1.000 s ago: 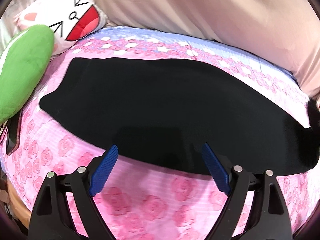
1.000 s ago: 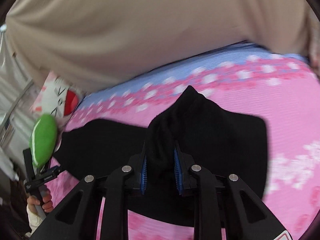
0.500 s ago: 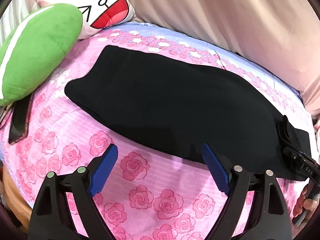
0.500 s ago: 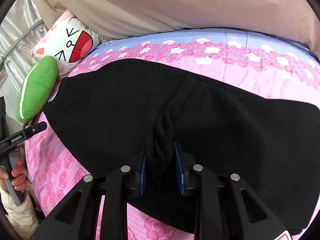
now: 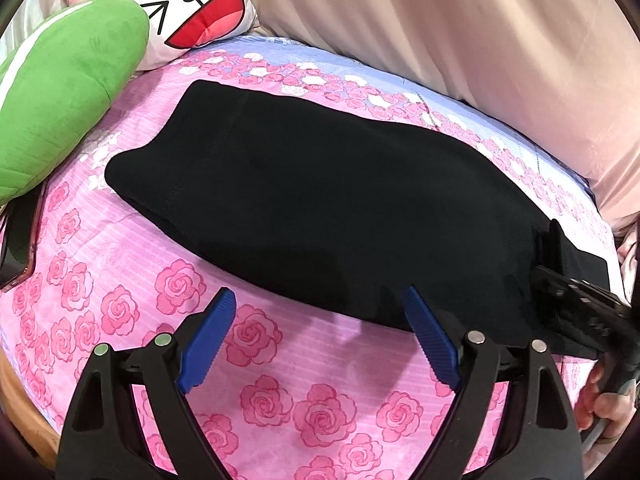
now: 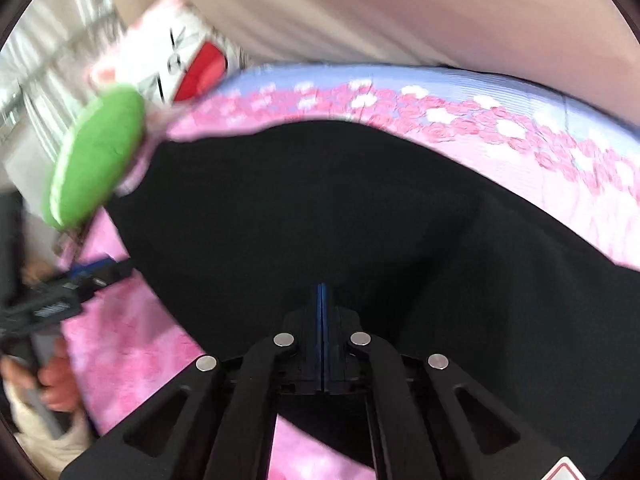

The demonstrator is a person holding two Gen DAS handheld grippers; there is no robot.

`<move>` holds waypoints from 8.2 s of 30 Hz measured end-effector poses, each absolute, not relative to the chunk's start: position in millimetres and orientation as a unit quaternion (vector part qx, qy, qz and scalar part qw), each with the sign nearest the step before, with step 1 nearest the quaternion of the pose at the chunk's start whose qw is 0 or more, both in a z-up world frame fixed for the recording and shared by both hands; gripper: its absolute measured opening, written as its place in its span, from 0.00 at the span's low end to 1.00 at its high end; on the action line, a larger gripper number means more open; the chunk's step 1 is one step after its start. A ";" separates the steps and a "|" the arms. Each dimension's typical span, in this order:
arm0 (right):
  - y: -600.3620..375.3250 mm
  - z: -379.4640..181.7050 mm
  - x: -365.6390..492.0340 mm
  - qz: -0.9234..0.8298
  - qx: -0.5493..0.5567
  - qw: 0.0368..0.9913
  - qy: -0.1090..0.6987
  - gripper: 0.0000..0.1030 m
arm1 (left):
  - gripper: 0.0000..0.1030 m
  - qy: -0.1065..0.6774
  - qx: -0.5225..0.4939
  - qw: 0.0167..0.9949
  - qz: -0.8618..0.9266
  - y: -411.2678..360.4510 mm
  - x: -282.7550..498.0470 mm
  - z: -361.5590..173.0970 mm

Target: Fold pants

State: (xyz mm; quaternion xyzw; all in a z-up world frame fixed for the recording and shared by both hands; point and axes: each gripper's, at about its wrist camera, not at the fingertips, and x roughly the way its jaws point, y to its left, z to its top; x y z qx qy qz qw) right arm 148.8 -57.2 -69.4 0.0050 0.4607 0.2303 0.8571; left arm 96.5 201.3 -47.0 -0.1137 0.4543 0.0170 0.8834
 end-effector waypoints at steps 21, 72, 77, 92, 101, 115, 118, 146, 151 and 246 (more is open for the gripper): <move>-93.1 -64.9 128.0 0.148 -0.069 0.894 0.416 0.19 | 0.82 0.458 -0.146 0.877 0.017 228.2 90.7 -54.5; -322.9 -76.1 63.5 0.047 0.208 0.886 0.411 0.16 | 0.88 0.426 -0.319 0.836 0.134 326.3 135.6 -70.6; -341.2 -66.0 55.3 0.025 0.199 0.893 0.403 0.16 | 0.87 0.431 -0.347 0.829 0.084 312.8 143.7 -71.1; -372.6 -56.1 31.5 -0.073 0.141 0.901 0.405 0.52 | 0.17 0.405 -0.233 0.883 0.044 215.2 133.7 -20.4; -350.2 -11.4 12.6 -0.014 0.141 0.933 0.330 0.68 | 0.18 0.362 -0.102 0.899 -0.226 3.0 88.9 67.6; -201.8 -71.9 78.0 0.164 0.038 0.898 0.406 0.64 | 0.17 0.367 -0.111 0.908 -0.170 13.7 91.6 61.3; -191.1 -82.1 91.1 0.131 0.003 0.904 0.406 0.21 | 0.17 0.364 -0.115 0.908 -0.174 19.3 87.6 68.3; -403.7 -57.6 5.0 0.063 0.249 0.895 0.365 0.63 | 0.96 0.459 -0.042 0.824 -0.331 -100.3 41.7 13.0; -359.5 -53.6 29.1 0.116 0.240 0.885 0.381 0.72 | 0.95 0.401 -0.018 0.865 -0.300 -55.7 14.4 46.4; -237.7 -14.7 112.2 0.085 0.035 0.924 0.371 0.66 | 0.95 0.481 -0.078 0.862 -0.138 23.2 101.2 -14.4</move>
